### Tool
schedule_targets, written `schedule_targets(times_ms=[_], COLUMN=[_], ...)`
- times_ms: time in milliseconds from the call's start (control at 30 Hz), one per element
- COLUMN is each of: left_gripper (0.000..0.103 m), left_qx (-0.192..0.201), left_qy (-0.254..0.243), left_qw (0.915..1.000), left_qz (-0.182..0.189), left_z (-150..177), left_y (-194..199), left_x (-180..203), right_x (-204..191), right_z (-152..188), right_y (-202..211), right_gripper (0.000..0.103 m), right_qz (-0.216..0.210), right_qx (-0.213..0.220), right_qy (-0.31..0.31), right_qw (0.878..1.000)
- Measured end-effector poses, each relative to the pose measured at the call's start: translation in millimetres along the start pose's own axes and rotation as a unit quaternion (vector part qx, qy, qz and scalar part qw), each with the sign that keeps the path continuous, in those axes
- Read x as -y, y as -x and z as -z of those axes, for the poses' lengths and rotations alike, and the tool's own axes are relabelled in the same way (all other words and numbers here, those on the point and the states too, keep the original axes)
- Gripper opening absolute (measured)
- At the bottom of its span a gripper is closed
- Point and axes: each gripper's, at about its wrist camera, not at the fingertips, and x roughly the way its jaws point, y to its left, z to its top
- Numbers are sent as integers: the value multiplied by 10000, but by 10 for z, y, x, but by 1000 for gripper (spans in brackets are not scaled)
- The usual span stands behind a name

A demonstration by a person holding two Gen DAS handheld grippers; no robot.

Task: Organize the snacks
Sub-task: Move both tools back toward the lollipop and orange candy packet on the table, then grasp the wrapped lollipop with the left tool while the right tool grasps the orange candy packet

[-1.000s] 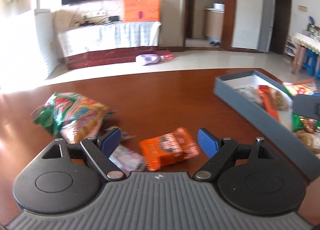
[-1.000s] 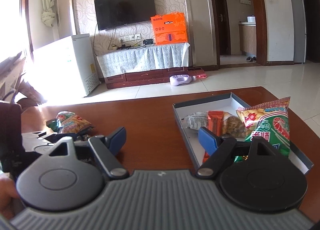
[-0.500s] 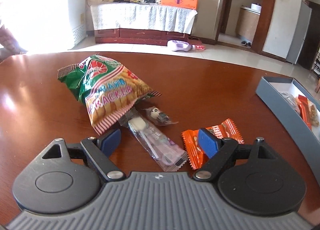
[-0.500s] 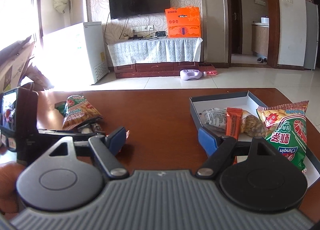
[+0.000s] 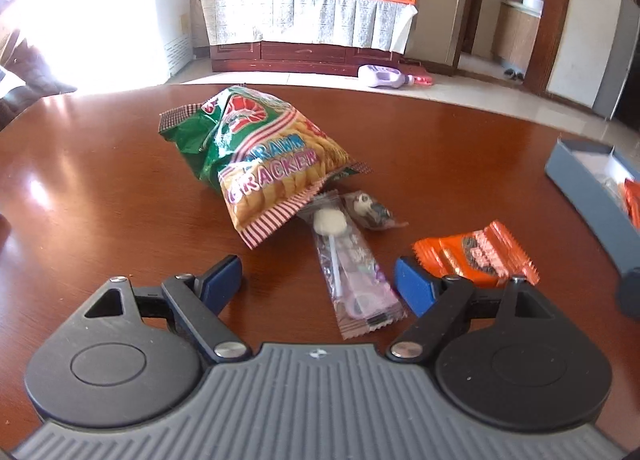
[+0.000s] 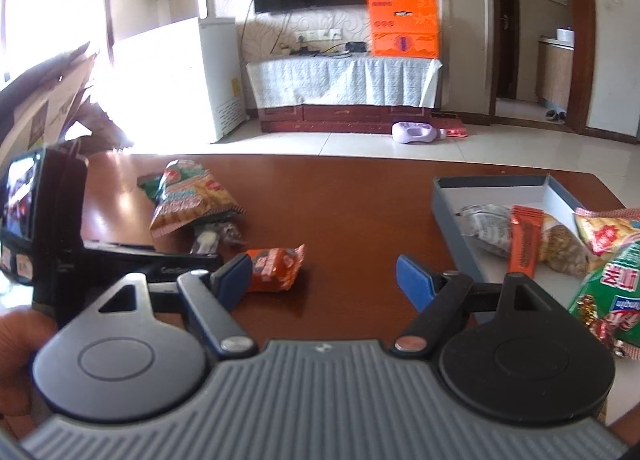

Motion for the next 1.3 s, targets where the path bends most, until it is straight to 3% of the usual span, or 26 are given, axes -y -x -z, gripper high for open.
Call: schedule_targets(times_ms=[200, 333, 467, 767, 1067, 1167, 1200, 1233, 1300], left_gripper=[87, 88, 88, 88, 92, 92, 92, 92, 86], left_qx=[-17, 37, 78, 110, 46, 64, 79, 81, 67], left_qy=[-155, -207, -312, -572, -601, -743, -831, -919, -1004], left_qw=[9998, 9998, 9995, 9982, 9973, 9960, 9950, 9935, 9907], left_qz=[-78, -65, -11, 170, 410, 497, 555, 666, 919], left_z=[19, 61, 76, 98, 79, 76, 80, 81, 83], left_y=[20, 25, 38, 53, 13, 4, 9, 9, 12], left_x=[0, -88, -136, -185, -279, -263, -256, -256, -288], right_x=[-190, -145, -126, -411, -301, -311, -328, -349, -343], right_z=[17, -20, -47, -64, -35, -46, -56, -59, -58], right_y=[-228, -350, -497, -835, -1002, -991, -988, -987, -977], right_gripper=[81, 81, 81, 82, 81, 72, 64, 50, 46], right_qz=[62, 263, 62, -97, -11, -155, -194, -161, -168], right_qx=[-210, -209, -216, -435, -707, -709, -728, -760, -803], right_qy=[393, 145, -308, -235, -459, -373, -320, -226, -149], right_qw=[9990, 9993, 9993, 9987, 9964, 9967, 9966, 9967, 9965])
